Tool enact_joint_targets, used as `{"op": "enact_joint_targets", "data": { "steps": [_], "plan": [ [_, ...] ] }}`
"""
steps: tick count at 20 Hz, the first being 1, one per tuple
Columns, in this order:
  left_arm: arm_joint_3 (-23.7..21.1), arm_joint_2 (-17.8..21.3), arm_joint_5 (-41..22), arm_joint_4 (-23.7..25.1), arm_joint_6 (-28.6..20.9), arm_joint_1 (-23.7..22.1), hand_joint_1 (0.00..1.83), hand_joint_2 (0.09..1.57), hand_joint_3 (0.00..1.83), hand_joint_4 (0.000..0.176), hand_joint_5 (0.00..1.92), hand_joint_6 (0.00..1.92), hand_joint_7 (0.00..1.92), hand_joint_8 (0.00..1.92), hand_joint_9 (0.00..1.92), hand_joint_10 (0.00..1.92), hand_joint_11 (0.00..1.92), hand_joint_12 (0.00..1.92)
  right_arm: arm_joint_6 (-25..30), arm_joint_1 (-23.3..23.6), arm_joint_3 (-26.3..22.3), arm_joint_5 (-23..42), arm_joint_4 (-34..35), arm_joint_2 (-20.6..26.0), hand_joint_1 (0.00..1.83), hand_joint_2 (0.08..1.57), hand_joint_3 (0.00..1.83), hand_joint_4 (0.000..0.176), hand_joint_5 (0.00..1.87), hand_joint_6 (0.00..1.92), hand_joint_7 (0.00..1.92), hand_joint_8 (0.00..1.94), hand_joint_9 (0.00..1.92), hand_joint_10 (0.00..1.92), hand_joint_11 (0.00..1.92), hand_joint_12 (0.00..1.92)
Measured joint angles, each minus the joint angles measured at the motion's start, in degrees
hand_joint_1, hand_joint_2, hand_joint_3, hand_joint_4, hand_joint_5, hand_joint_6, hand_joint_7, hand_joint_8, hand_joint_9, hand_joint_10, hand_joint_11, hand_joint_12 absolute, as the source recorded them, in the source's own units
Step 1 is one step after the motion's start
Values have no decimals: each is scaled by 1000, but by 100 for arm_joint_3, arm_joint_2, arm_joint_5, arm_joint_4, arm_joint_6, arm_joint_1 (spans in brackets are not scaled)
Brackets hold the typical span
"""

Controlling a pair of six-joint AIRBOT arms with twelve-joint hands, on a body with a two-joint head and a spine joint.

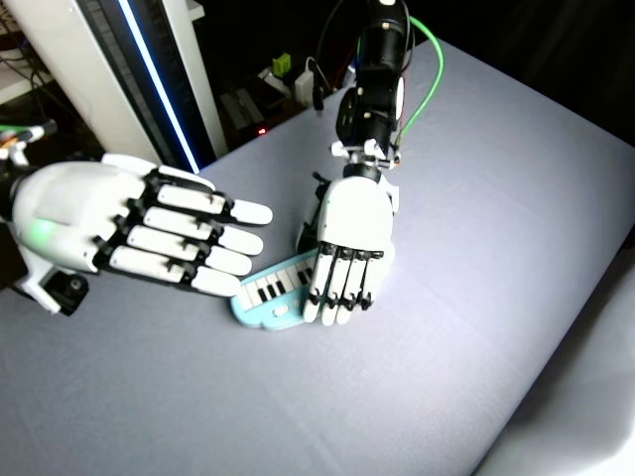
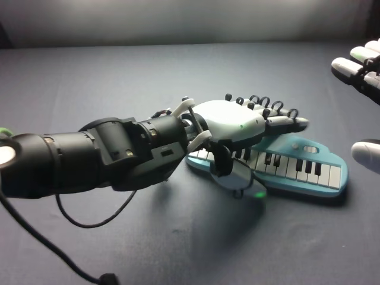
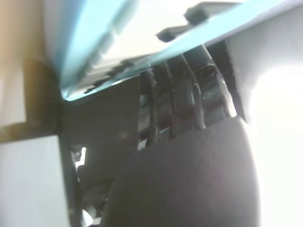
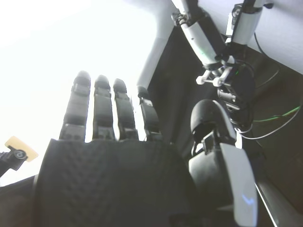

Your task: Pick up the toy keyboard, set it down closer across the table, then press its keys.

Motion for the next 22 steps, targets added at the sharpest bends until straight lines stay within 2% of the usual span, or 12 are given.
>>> {"op": "enact_joint_targets", "data": {
  "steps": [5,6,7,8,10,11,12,15,16,20,21,22],
  "plan": [
    [-601,850,-723,90,-13,7,519,955,0,168,0,0,0,0,0,0,0,0,31,0,0,-2,-7,0,1,1322,0,90,0,0,0,0,0,0,0,0],
    [-713,1071,-949,31,-13,44,592,1000,3,134,0,0,0,0,0,0,0,0,35,0,0,-17,-17,0,0,1323,0,85,0,0,0,0,0,0,0,0],
    [-822,1300,-1215,-133,2,127,607,1009,7,127,0,0,0,0,0,0,0,0,46,0,0,-35,-44,0,0,1323,0,84,0,0,0,0,0,0,0,0],
    [-911,1521,-1386,-236,55,210,652,1082,12,89,0,0,0,0,0,0,0,0,59,0,0,-50,-94,0,0,1323,0,74,0,0,0,0,0,0,0,0],
    [-1104,1974,-1589,-654,341,428,632,1139,27,65,0,0,0,0,0,0,0,0,68,11,9,-195,-131,-13,0,1337,2,65,0,0,0,0,0,0,0,0],
    [-1200,2170,-1700,-914,522,549,683,1153,25,26,72,25,0,0,0,0,0,0,70,33,48,-262,-140,-59,0,1367,14,29,0,0,0,0,0,0,0,0],
    [-1270,2337,-1812,-1121,619,671,736,1156,20,14,100,30,0,0,0,0,0,0,68,90,87,-350,-131,-116,0,1377,17,26,0,0,0,0,0,0,0,0],
    [-1532,2767,-2385,-1963,968,1130,699,1178,21,38,96,21,0,0,0,0,0,0,76,442,391,-938,-179,-483,154,1395,10,29,0,0,0,0,0,0,0,0],
    [-1606,2844,-2597,-2149,1023,1231,640,1210,31,15,82,12,0,0,0,0,0,0,74,566,520,-1204,-219,-616,217,1410,10,13,26,8,0,0,0,0,0,0],
    [-1853,3082,-3338,-2647,1185,1659,635,1230,20,0,92,9,0,0,0,0,0,0,-22,1067,894,-2208,-459,-1204,276,1410,3,0,87,23,0,0,0,0,0,0],
    [-1882,3121,-3436,-2754,1209,1714,622,1238,18,0,84,4,0,0,0,0,0,0,-87,1121,955,-2378,-472,-1303,203,1408,3,28,83,18,0,0,0,0,0,0],
    [-1886,3178,-3600,-2894,1224,1810,620,1240,17,0,82,3,0,0,0,0,0,0,-177,1200,1045,-2653,-479,-1445,188,1407,3,34,83,17,0,0,0,0,0,0]
  ]
}}
